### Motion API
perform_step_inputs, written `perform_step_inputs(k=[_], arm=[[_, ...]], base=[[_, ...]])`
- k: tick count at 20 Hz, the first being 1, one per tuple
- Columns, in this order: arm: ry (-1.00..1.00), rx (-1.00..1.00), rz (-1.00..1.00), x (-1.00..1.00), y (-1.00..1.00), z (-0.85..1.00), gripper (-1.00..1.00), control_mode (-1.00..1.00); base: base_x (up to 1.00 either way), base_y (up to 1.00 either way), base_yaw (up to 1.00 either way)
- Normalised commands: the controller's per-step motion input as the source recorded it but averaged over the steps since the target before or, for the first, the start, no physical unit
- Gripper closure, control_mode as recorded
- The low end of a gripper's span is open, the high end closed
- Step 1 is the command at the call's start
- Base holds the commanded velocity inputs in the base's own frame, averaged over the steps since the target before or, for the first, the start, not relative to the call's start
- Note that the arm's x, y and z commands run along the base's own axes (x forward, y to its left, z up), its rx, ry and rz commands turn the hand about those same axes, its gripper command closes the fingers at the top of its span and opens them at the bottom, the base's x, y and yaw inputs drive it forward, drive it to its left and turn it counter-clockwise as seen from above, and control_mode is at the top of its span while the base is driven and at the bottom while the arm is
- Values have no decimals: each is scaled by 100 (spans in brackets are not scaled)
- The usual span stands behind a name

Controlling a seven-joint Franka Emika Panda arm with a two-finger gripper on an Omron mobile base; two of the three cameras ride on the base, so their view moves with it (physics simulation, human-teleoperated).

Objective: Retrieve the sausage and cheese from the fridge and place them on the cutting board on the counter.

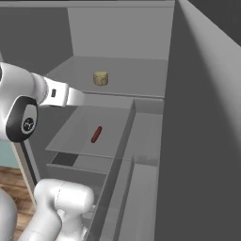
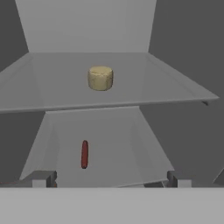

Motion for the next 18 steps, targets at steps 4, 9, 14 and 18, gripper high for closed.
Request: perform_step_inputs(k=[4, 9, 14, 18], arm=[[0, 0, 0, 0, 0, 0, -100, 100], [3, 0, 0, 4, -7, 36, -100, -100], [0, 0, 0, 3, -3, 38, -100, -100], [12, 0, 0, 46, 4, -1, -100, -100]], base=[[63, -3, 0], [2, -3, 0], [0, 0, 0], [0, 0, 0]])
